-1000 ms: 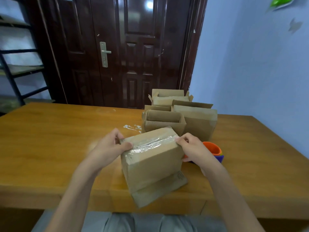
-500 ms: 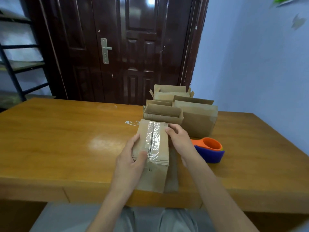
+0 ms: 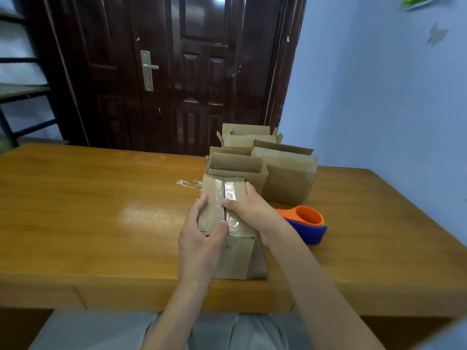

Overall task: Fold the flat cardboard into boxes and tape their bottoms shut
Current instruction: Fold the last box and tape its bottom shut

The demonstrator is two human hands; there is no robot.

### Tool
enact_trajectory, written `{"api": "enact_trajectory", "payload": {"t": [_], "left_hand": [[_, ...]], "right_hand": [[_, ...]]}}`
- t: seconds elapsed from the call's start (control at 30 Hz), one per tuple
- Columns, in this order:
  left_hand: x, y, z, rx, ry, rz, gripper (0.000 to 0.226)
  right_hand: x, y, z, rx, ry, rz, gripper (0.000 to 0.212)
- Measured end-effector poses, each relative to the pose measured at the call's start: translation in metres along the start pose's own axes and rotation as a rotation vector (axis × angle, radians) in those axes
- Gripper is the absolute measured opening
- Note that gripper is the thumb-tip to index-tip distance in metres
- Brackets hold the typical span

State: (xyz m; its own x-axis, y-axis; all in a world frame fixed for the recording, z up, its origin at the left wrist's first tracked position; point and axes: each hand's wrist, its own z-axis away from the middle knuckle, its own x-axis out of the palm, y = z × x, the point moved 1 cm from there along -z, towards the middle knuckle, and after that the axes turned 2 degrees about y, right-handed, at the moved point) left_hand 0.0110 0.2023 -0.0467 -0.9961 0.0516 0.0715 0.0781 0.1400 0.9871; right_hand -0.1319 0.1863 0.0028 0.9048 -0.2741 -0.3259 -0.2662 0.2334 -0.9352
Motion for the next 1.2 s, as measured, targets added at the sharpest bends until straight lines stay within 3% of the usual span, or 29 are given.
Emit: {"api": "enact_trajectory", "payload": {"t": [0.33, 0.5, 0.63, 0.7, 0.83, 0.97, 1.07, 1.2], "left_hand": [[0.006, -0.005, 0.003, 0.001, -0.010, 0.050, 0.064], [-0.007, 0.006, -0.017, -0.222, -0.202, 0.049, 0.070], [-0.013, 0.021, -0.065, -0.297, -0.310, -0.121, 0.097], [-0.007, 0.020, -0.081, -0.328, -0.320, -0.162, 0.103], [0.004, 0.014, -0.089, -0.385, -0.347, -0.035, 0.092], [0.003, 0.015, -0.088, -0.382, -0.349, -0.012, 0.085], [0.007, 0.016, -0.084, -0.376, -0.300, -0.001, 0.081], [0.008, 0.010, -0.086, -0.339, -0.270, -0.025, 0.087]], "right_hand": [[0.008, 0.030, 0.055, -0.007, 0.017, -0.100, 0.085], [-0.004, 0.023, 0.039, -0.026, -0.010, 0.107, 0.089], [-0.022, 0.010, 0.017, 0.031, -0.083, 0.286, 0.109], [-0.024, 0.002, 0.010, 0.042, -0.102, 0.317, 0.101], [-0.026, -0.005, -0.008, 0.040, -0.056, 0.336, 0.075], [-0.022, -0.004, -0.015, 0.034, -0.038, 0.399, 0.068], [-0.020, 0.002, -0.016, -0.081, 0.017, 0.529, 0.061], [-0.054, 0.038, -0.003, -0.143, 0.064, 0.350, 0.047]]}}
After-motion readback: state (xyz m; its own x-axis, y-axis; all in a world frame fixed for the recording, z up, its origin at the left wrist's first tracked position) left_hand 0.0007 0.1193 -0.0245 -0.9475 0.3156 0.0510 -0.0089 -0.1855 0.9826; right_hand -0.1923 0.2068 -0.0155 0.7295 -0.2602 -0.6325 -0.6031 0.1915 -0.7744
